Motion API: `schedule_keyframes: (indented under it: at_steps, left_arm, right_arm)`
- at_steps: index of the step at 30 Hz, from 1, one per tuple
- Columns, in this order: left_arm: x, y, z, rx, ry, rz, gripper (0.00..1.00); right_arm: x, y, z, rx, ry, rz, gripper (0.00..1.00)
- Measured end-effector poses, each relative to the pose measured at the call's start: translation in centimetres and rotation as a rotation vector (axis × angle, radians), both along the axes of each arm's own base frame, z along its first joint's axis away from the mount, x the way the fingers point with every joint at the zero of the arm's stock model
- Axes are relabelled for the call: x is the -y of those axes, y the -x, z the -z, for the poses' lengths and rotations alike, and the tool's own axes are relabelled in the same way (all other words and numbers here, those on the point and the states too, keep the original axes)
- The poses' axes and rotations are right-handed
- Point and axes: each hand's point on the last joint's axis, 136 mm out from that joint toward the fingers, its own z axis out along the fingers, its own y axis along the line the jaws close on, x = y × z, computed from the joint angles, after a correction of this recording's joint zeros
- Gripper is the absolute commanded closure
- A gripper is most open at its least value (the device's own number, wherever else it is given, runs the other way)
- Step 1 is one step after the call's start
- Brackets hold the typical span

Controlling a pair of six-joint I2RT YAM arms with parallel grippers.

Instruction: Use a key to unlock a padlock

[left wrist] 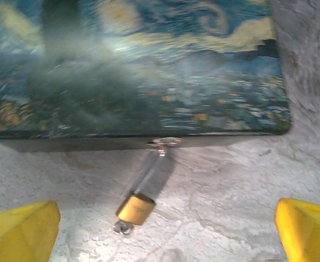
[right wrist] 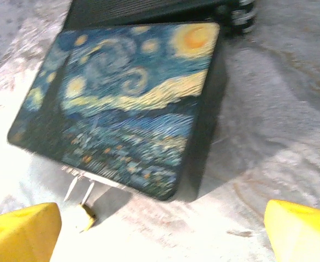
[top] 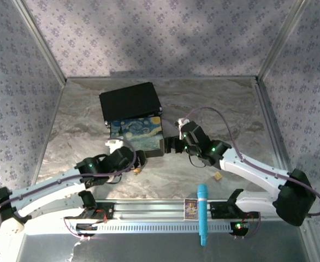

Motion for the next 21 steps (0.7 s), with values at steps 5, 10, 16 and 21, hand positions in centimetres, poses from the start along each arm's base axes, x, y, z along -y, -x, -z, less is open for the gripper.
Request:
schedule_keyframes:
  at_steps: [5, 10, 16, 21]
  left_arm:
    - [-2.8, 1.0, 4.4, -0.092, 0.099, -0.064, 0.03]
    - [-3.9, 0.9, 5.0, -0.131, 0.207, -0.111, 0.0]
    - [-4.3, 0.6, 4.7, -0.156, 0.27, -0.136, 0.0]
    - [-4.1, 0.8, 4.7, -0.172, 0.282, -0.121, 0.0]
  right_arm:
    - [-5.0, 3.9, 2.9, -0.02, 0.047, -0.176, 0.2]
    - [-9.0, 6.6, 8.9, -0.094, 0.145, -0.285, 0.28]
    - [-12.1, 6.2, 12.0, -0.12, 0.16, -0.311, 0.35]
    - [-14.4, 5.9, 12.5, -0.11, 0.147, -0.327, 0.39]
